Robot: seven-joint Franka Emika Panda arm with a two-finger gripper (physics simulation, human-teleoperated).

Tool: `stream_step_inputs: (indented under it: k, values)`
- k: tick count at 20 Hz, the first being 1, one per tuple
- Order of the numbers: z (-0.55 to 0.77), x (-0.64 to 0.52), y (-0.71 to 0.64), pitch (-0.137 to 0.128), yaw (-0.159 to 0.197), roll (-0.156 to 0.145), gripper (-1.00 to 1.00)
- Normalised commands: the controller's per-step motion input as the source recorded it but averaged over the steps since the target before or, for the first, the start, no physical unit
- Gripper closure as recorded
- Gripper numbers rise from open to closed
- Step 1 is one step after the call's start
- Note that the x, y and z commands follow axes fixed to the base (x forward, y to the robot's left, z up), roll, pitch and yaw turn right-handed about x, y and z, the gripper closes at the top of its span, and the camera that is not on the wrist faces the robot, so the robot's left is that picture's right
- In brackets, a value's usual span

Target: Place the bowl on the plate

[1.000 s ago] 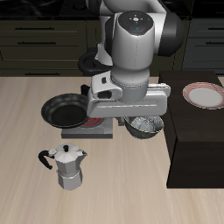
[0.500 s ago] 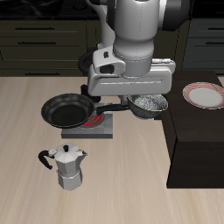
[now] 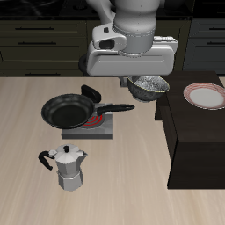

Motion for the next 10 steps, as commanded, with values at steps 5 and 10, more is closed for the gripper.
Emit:
stream_step_inputs:
  k: [5, 10]
  values:
    - [0.27, -0.14, -0.04, -0.040, 0.014, -0.005, 1.00]
    - [0.11, -0.09, -0.06, -0.015, 0.000, -0.013, 1.00]
